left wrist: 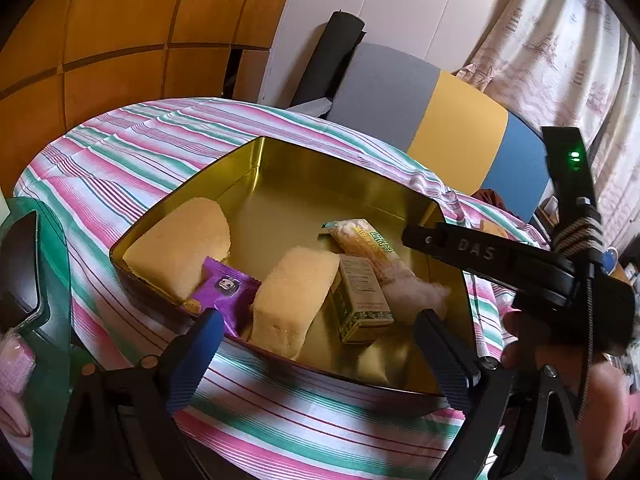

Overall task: Organize objects
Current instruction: 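Lower the WEIDAN bag and clear bag into the gold tray and open both tools, then move the right tool to the beige knitted pouch and grasp it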

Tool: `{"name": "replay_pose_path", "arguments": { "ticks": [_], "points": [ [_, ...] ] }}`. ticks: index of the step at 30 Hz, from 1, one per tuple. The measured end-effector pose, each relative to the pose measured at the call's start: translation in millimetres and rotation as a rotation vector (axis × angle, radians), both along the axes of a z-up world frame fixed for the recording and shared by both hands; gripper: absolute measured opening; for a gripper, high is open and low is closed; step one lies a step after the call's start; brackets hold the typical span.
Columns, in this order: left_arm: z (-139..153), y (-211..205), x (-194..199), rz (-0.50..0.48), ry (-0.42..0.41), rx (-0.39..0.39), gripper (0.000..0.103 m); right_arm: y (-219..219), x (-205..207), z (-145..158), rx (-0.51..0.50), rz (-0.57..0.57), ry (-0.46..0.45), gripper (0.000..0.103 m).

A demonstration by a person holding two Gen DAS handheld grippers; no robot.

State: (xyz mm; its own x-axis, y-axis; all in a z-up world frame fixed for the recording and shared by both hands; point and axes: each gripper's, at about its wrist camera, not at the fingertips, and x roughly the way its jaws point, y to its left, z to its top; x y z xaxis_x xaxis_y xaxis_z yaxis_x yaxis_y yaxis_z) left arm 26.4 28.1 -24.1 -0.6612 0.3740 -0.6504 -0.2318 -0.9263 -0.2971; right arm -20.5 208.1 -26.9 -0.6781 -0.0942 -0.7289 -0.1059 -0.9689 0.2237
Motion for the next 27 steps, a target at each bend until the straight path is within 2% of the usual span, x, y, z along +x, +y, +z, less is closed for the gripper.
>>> {"name": "replay_pose_path", "arguments": {
  "ticks": [4,7,13,27],
  "points": [
    [1.4,3.8,2.8,-0.014,0.011,-0.009,0.097,3.6,11.6,9.8,0.02,-0.008,0.037,0.047],
    [3.7,8.5,6.3,-0.028,0.032,-0.024,0.098,9.8,24.1,17.8,0.074,-0.02,0.074,0.047],
    [4.7,19.1,13.3,-0.061,0.053,-0.047,0.102,47.9,53.9,23.7,0.138,-0.105,0.11,0.047],
    [10.2,74.4,36.9,-0.244,0.067,-0.09,0.103,186.2,131.9,-25.0,0.164,-0.431,-0.029,0.047]
  ]
}}
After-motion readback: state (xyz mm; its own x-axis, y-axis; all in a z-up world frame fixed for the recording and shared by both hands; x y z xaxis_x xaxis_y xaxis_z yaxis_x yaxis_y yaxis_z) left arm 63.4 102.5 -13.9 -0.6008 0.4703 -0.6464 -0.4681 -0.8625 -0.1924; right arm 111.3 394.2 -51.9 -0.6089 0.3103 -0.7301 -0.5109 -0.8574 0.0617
